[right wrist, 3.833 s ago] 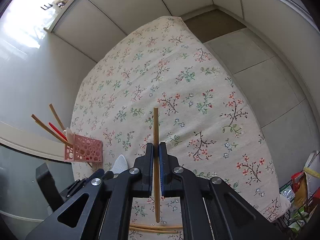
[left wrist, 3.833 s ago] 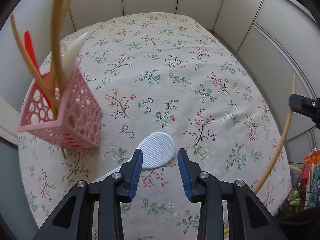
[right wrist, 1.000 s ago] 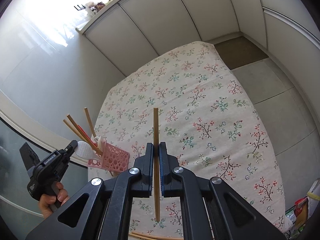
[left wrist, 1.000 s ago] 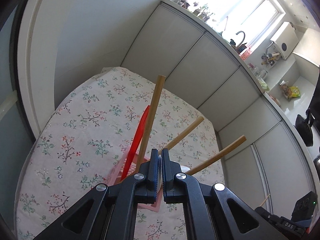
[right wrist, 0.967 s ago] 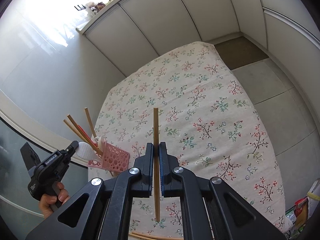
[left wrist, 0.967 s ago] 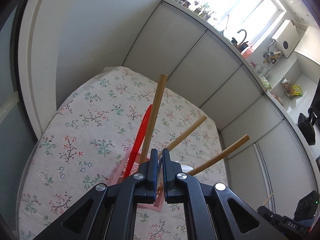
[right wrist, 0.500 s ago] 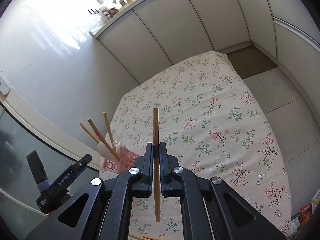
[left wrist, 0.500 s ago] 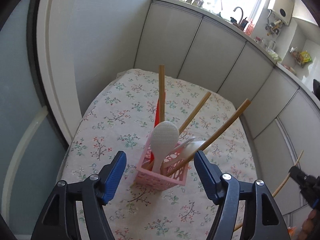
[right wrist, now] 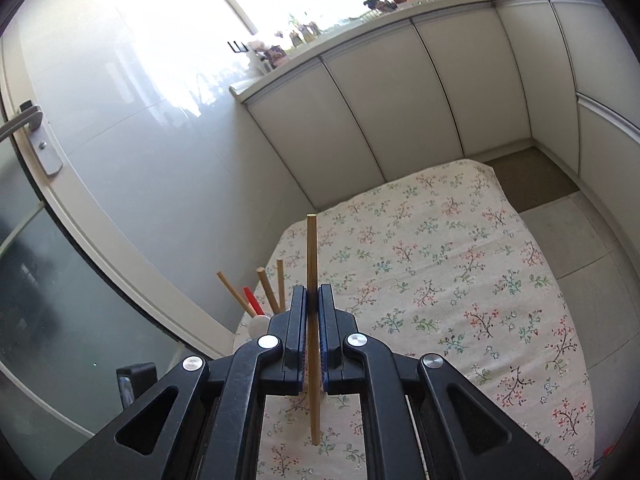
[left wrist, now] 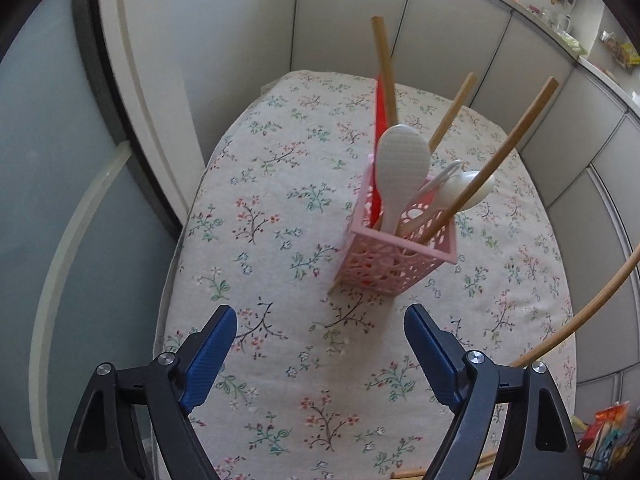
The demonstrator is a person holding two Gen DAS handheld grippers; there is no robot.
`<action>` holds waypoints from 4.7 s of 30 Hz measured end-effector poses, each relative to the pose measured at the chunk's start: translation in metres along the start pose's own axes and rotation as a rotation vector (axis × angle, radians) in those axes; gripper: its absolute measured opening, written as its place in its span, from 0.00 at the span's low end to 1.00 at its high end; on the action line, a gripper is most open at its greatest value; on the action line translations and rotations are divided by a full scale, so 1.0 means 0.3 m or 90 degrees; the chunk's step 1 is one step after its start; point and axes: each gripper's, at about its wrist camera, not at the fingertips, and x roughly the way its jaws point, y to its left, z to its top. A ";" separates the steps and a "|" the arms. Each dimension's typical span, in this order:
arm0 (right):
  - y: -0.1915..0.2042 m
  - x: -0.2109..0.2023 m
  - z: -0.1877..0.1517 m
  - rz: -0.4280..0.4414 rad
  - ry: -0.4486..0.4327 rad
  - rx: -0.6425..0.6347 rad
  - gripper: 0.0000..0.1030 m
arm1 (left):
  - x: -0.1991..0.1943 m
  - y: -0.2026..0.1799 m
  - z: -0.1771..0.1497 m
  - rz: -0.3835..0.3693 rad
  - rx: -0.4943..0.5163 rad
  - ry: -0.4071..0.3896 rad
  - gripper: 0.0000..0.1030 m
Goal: Organize utensils
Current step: 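Lower the upright chopstick into the pink basket and open the right gripper, then move both grippers over to the two loose wooden chopsticks on the cloth, then close the left gripper on one loose chopstick and lift it upright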
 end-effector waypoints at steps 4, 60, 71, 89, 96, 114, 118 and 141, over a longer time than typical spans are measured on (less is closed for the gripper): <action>0.097 0.004 0.011 -0.002 -0.042 -0.046 0.05 | 0.031 0.063 -0.007 0.003 -0.029 0.031 0.85; -0.348 0.003 -0.248 -0.192 0.311 -0.026 0.57 | 0.073 -0.206 -0.145 -0.095 0.143 0.119 0.85; -0.511 -0.025 -0.352 -0.239 0.429 0.018 0.57 | 0.099 -0.475 -0.320 -0.161 0.360 0.207 0.84; -0.653 -0.075 -0.374 -0.244 0.448 0.076 0.57 | 0.090 -0.697 -0.591 -0.259 0.648 0.280 0.23; -0.677 -0.092 -0.358 -0.244 0.436 0.096 0.57 | 0.126 -0.724 -0.574 -0.218 0.652 0.245 0.15; -0.680 -0.083 -0.350 -0.238 0.438 0.106 0.57 | 0.172 -0.677 -0.401 -0.200 0.568 0.183 0.31; -0.677 -0.075 -0.348 -0.236 0.440 0.104 0.57 | 0.184 -0.698 -0.405 -0.204 0.575 0.190 0.31; -0.682 -0.062 -0.328 -0.204 0.438 0.139 0.57 | 0.174 -0.507 -0.231 -0.172 0.434 0.189 0.32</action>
